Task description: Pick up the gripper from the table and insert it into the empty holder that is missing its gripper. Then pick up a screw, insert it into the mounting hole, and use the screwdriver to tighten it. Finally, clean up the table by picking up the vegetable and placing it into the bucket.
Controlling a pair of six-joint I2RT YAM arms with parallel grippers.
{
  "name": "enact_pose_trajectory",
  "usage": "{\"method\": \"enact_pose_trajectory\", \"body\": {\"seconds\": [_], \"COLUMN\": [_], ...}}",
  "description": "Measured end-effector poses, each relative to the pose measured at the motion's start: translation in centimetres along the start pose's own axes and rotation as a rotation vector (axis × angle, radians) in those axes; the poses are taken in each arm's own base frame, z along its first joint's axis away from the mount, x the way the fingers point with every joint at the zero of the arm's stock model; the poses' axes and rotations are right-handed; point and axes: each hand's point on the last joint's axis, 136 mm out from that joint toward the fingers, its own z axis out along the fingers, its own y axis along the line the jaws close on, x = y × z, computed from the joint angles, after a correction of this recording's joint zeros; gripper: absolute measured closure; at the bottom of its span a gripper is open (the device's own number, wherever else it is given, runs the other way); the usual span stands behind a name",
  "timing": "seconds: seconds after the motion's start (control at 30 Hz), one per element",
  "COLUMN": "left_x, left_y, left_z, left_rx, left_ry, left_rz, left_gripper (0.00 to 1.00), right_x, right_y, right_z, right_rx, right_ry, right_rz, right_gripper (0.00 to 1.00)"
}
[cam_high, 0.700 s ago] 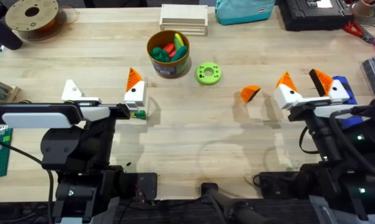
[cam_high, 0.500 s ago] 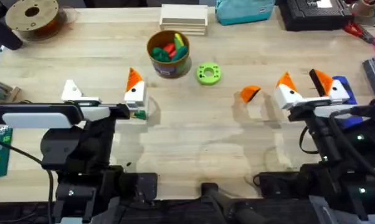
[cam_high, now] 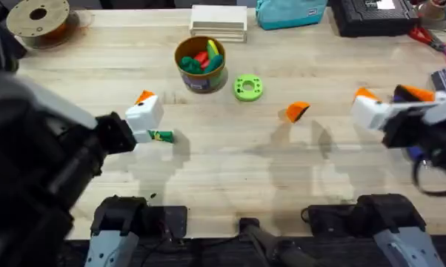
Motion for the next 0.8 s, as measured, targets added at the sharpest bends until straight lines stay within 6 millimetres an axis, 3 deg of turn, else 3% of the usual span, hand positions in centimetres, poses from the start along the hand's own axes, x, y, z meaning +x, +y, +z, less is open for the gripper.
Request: {"method": "enact_pose_trajectory", "body": {"seconds": [0.03,0.07,0.17,0.33,0.43,0.47,0.53,0.57,0.8], "left_x": [0.4,1.9,4.8,3.4,3.5,3.4,2.9,1.4,-1.9], "left_y": [-0.1,-0.9,-1.7,-4.4,-4.7,-4.3,-4.3,-4.7,-7.5], "left_z": [0.3,1.9,4.0,5.5,5.4,5.5,5.7,6.1,5.9], "left_rx": [-0.003,0.019,0.014,0.16,0.201,0.187,0.191,0.222,0.383], "left_ry": [0.061,0.204,0.401,0.392,0.394,0.376,0.351,0.286,0.149], "left_rz": [-0.034,-0.133,-0.294,-0.309,-0.203,-0.147,-0.115,-0.068,-0.006], "left_gripper": [0.001,0.001,0.002,0.001,0.505,0.763,0.469,0.052,0.015], "right_x": [-0.8,-2.9,-3.9,-3.4,-2.6,-1.5,-0.6,1.0,4.7], "right_y": [0.0,-0.1,-0.1,-0.1,-0.1,0.0,0.0,0.0,0.1], "right_z": [-0.2,-0.4,0.3,0.6,0.5,0.3,0.2,-0.2,-1.7], "right_rx": [0.0,-0.001,-0.002,-0.003,-0.004,-0.005,-0.006,-0.008,-0.012], "right_ry": [0.017,0.048,0.076,0.105,0.138,0.186,0.222,0.288,0.451], "right_rz": [0.0,-0.001,-0.001,-0.002,-0.002,-0.003,-0.003,-0.004,-0.007], "right_gripper": [0.298,0.299,0.298,0.299,0.299,0.299,0.298,0.298,0.298]}}
